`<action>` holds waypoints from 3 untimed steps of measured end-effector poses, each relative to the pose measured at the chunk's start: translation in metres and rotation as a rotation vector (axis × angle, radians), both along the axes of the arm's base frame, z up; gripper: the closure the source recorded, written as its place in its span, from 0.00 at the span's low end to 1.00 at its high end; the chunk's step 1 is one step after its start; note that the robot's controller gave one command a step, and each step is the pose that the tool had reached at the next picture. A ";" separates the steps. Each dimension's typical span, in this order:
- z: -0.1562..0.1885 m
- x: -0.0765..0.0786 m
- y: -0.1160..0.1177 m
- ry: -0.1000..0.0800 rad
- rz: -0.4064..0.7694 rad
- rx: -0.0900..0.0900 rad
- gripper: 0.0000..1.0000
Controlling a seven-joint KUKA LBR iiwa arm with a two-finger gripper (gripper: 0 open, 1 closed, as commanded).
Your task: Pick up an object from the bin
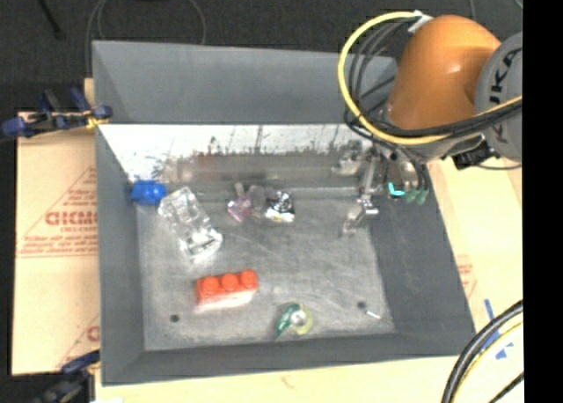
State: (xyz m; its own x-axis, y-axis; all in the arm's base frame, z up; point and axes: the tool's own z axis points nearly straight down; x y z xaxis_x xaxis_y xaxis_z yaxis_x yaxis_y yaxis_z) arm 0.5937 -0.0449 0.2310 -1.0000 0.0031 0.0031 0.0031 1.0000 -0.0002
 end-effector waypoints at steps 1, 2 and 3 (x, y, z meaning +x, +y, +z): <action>-0.076 -0.033 0.015 0.002 0.106 0.001 0.00; -0.078 -0.102 0.093 -0.002 -0.093 0.003 0.00; -0.140 -0.091 0.140 0.000 -0.247 0.001 0.00</action>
Offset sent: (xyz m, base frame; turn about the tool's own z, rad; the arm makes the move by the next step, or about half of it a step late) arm -0.0317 0.0155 -0.0726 -0.1076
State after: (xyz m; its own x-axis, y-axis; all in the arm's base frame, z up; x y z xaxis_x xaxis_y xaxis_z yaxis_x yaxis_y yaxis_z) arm 0.5032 0.0954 0.0913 -0.9688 0.2477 0.0028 0.2477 0.9688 0.0012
